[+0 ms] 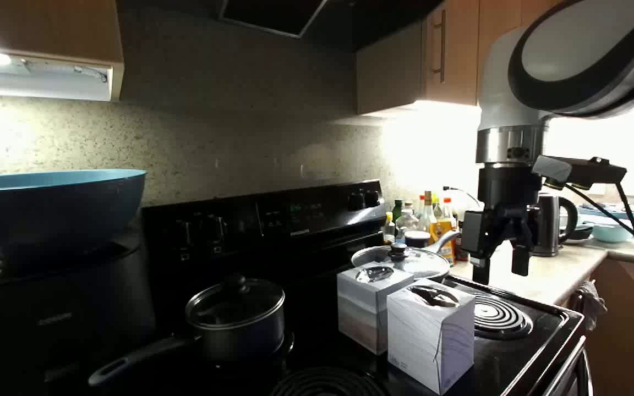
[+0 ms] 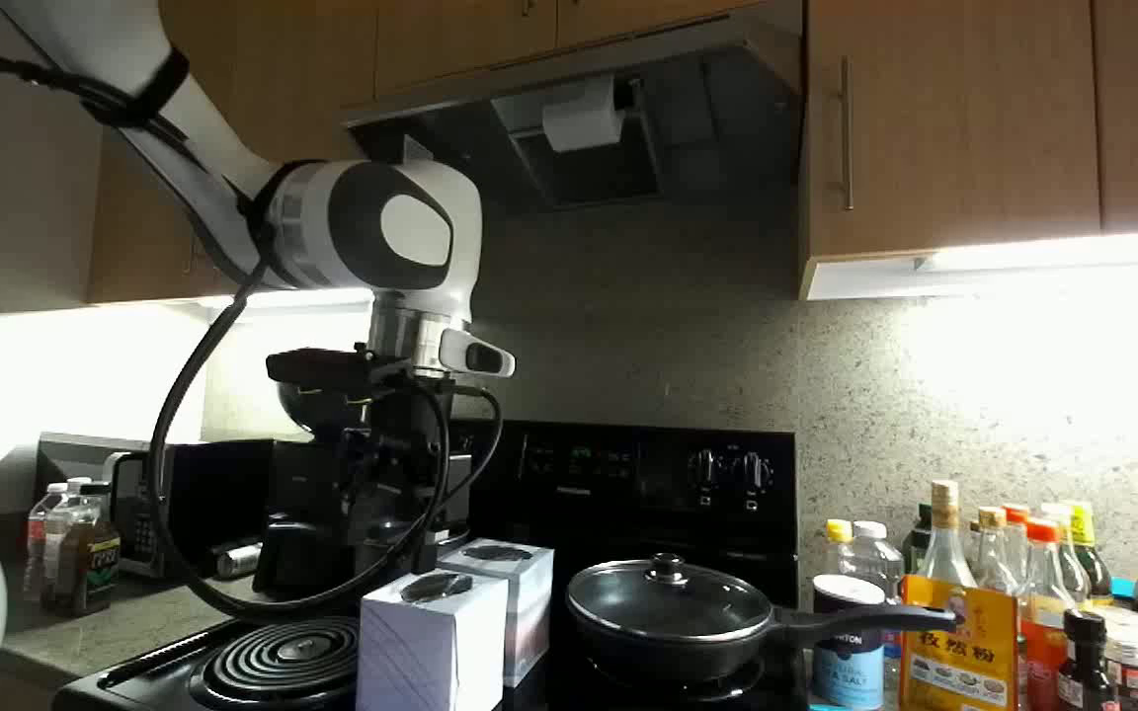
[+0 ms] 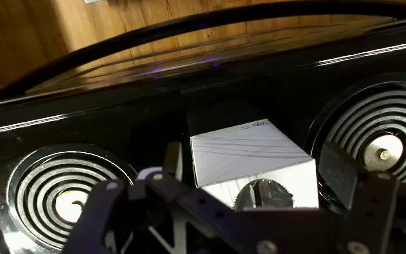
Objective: Turn the front and back tissue boxes to the left
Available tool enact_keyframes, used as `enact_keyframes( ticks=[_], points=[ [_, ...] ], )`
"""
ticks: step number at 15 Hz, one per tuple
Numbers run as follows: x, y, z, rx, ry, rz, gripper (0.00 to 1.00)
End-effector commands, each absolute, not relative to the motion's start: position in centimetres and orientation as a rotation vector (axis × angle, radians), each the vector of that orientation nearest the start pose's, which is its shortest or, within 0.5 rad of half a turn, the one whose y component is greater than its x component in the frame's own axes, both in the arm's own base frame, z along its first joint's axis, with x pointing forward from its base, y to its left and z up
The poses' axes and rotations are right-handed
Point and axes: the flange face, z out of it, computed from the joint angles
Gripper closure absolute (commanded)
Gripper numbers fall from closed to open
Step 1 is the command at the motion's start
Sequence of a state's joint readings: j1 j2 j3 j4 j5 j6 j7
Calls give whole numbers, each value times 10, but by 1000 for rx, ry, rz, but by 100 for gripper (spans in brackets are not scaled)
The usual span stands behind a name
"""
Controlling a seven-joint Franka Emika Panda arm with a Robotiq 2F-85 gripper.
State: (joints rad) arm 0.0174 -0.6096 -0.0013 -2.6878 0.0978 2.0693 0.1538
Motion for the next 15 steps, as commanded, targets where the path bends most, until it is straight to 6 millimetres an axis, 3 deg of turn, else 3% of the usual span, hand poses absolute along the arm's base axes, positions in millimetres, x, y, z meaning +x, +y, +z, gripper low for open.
enact_keyframes(
  ticks=[1, 11, 15],
  points=[
    [350, 11, 418, -3043, 282, 26, 0],
    [350, 11, 418, -3043, 282, 26, 0],
    [378, 4, 428, -3059, 316, -41, 0]
  ],
)
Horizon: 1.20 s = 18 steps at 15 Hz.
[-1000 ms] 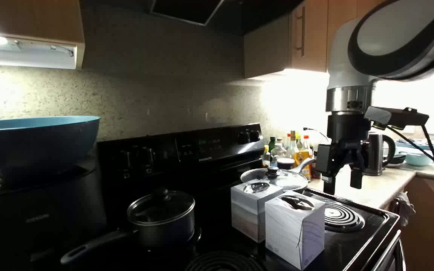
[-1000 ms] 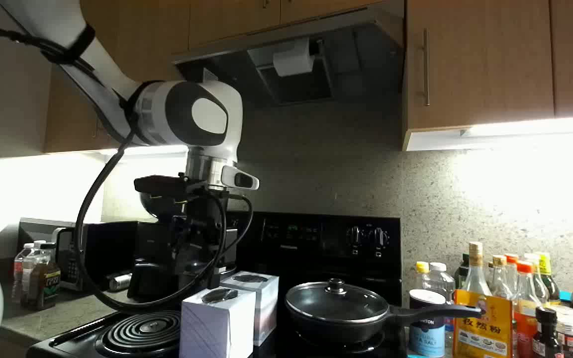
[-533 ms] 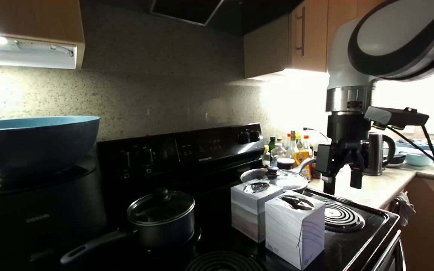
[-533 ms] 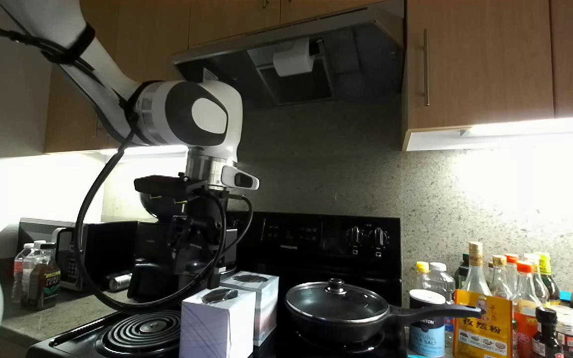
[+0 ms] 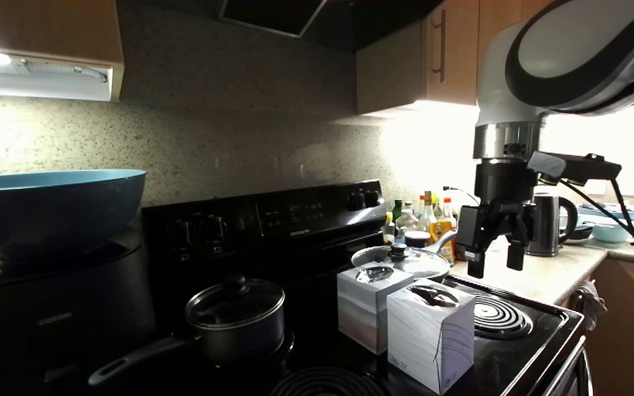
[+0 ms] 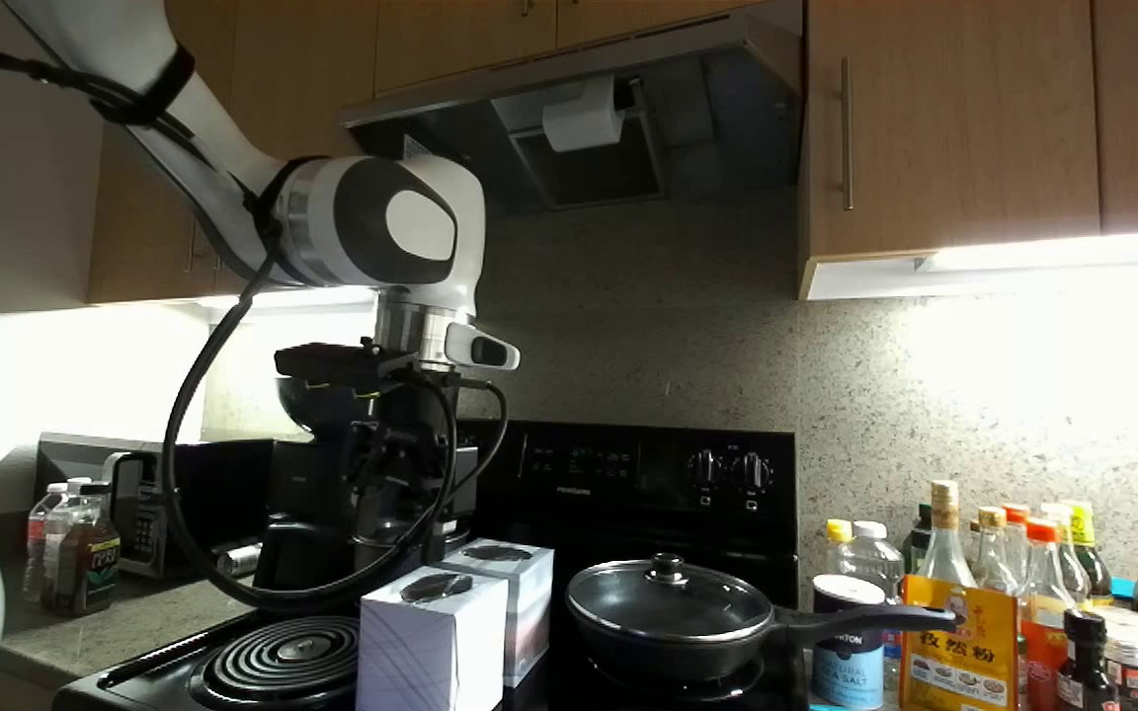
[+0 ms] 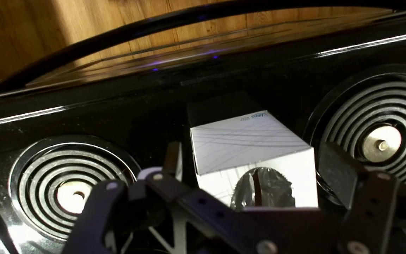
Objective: Turn the front and back tissue boxes to the left
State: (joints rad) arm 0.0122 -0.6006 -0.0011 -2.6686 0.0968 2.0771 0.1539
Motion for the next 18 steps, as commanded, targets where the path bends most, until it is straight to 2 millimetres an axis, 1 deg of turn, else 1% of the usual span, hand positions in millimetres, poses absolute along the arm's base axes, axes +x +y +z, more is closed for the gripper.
enact_keyframes(
  ticks=[1, 3, 5, 10, 12, 14, 16, 18],
  points=[
    [384, 4, 431, -3067, 308, -63, 0],
    [400, 2, 430, -3074, 298, -72, 0],
    [412, 2, 420, -3087, 259, -27, 0],
    [439, -7, 377, -3167, 130, 167, 0],
    [448, -10, 365, -3189, 64, 204, 0],
    [458, -12, 357, -3206, 13, 222, 0],
    [467, -12, 354, -3222, -18, 230, 26],
    [473, -14, 351, -3240, -28, 238, 39]
  ],
)
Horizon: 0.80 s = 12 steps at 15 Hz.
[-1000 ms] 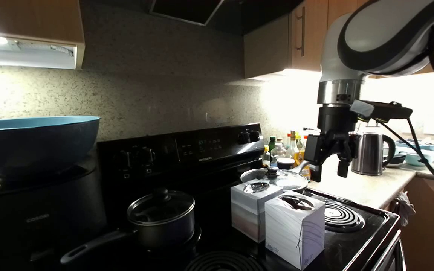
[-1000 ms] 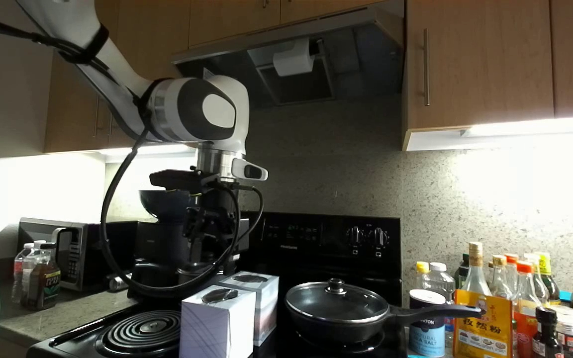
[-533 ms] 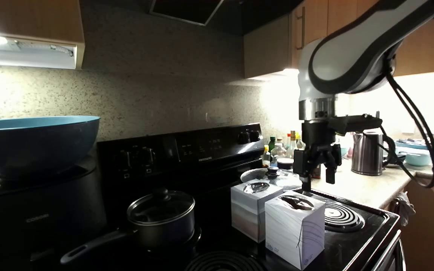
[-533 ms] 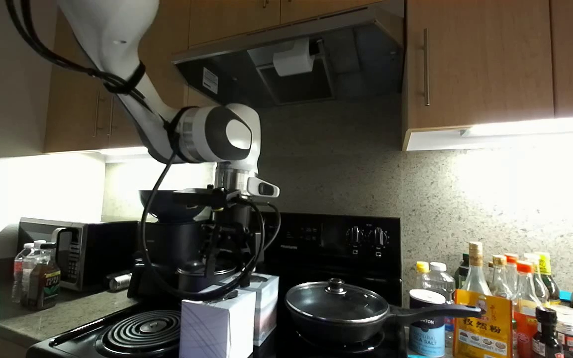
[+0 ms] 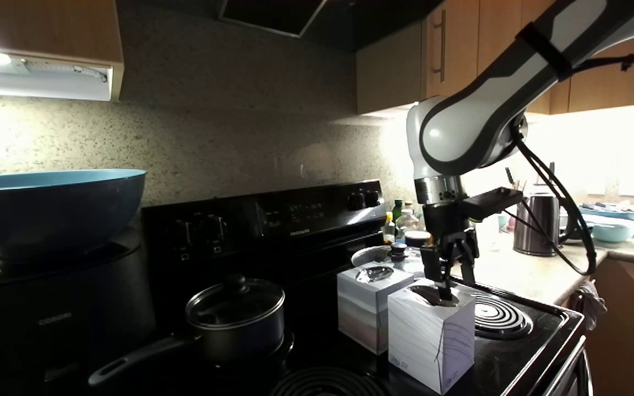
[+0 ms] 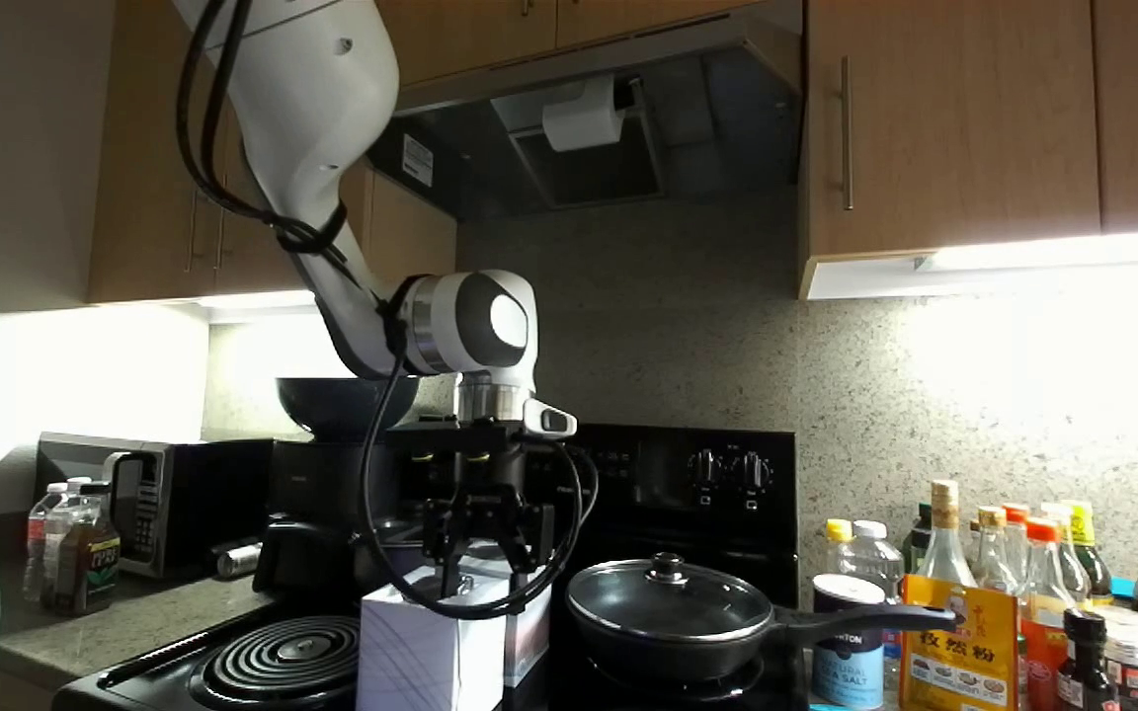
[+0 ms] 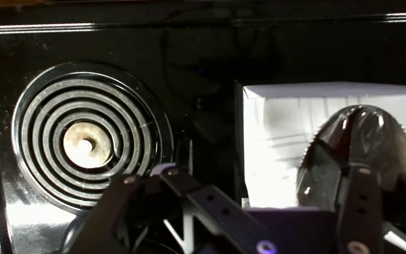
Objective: Turn the front and back tissue boxes to the left
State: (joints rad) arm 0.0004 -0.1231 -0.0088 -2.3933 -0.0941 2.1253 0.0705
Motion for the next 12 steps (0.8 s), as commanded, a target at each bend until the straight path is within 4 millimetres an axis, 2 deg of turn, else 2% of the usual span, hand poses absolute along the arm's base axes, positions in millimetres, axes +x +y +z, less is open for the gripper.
enact_keyframes(
  ticks=[1, 6, 9, 10, 12],
  points=[
    [475, -14, 350, -3245, -31, 238, 46],
    [479, -17, 354, -3245, -39, 241, 80],
    [478, -17, 358, -3244, -37, 248, 97],
    [477, -17, 359, -3250, -26, 249, 98],
    [474, -17, 362, -3261, -21, 254, 95]
  ],
)
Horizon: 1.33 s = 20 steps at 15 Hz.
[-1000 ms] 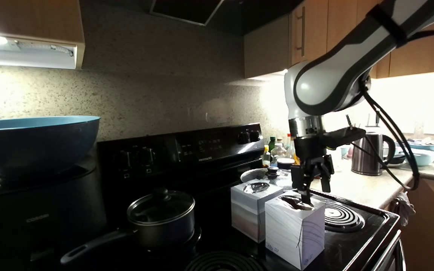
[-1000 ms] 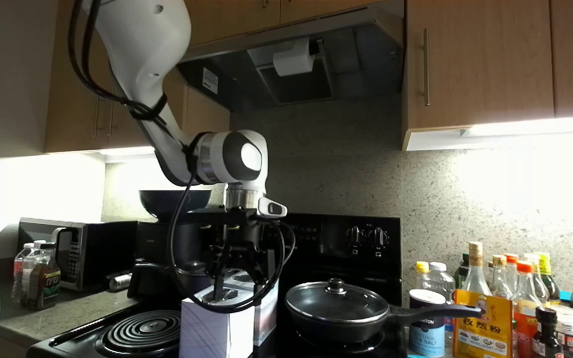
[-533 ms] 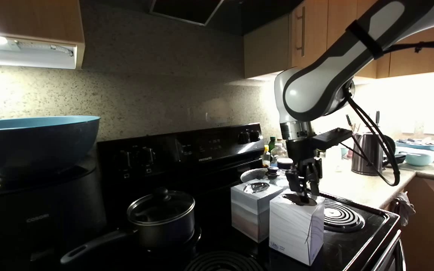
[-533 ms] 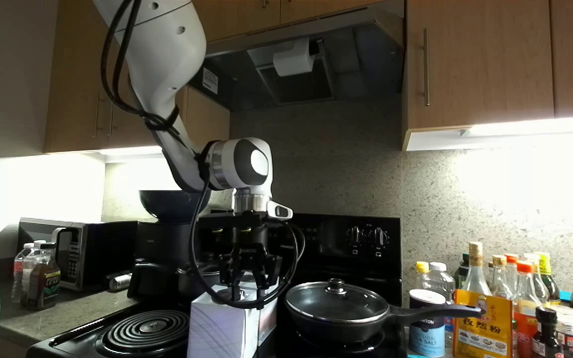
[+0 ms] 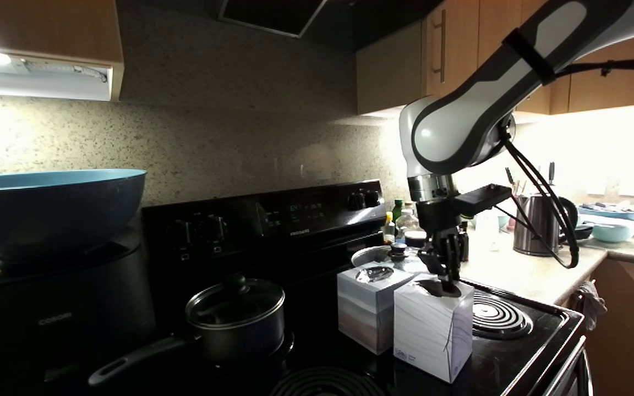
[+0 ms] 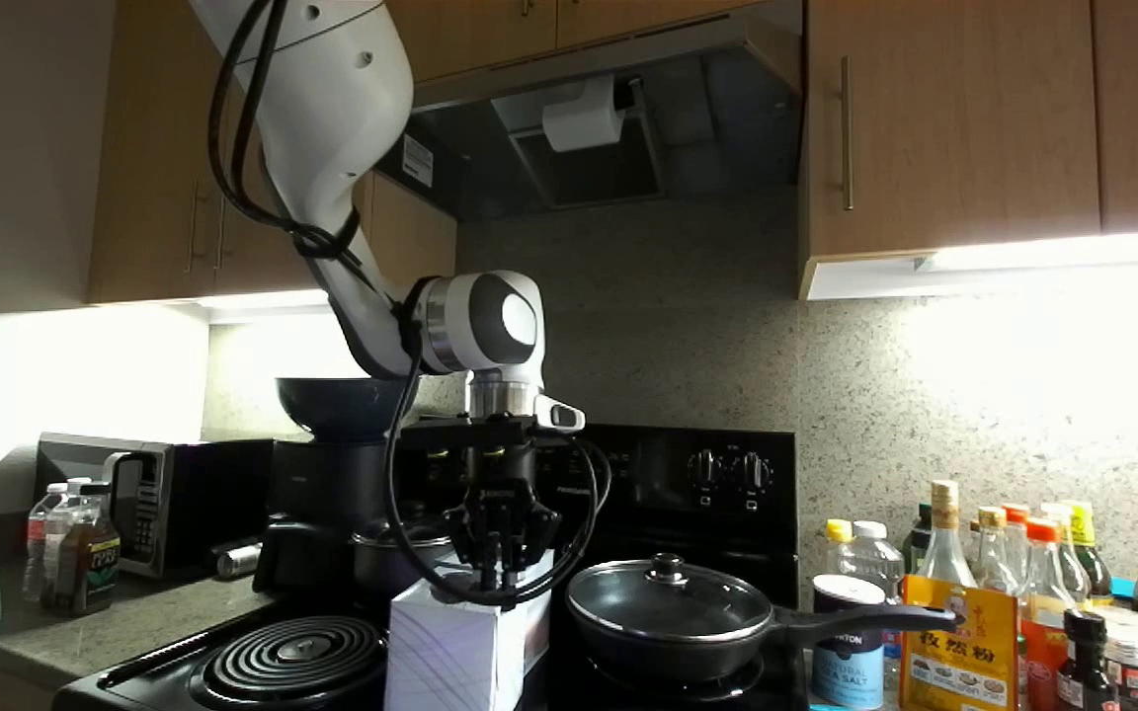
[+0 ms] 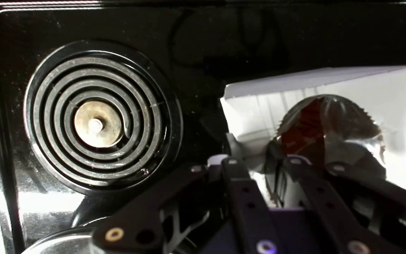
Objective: Turn the front and back tissue boxes to the left
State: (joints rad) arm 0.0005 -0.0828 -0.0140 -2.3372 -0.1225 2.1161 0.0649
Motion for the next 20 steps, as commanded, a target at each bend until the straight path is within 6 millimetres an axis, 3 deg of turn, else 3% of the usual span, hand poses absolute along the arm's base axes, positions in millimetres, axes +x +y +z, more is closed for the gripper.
enact_keyframes(
  ticks=[1, 8, 12, 16, 17, 20],
  points=[
    [472, -16, 364, -3267, -26, 253, 98],
    [435, 4, 393, -3222, -161, 333, 97],
    [409, 20, 420, -3121, -500, 377, 97],
    [396, 28, 429, -3052, -829, 463, 97],
    [406, 26, 428, -3094, -685, 428, 88],
    [403, 29, 429, -3066, -768, 446, 88]
  ],
)
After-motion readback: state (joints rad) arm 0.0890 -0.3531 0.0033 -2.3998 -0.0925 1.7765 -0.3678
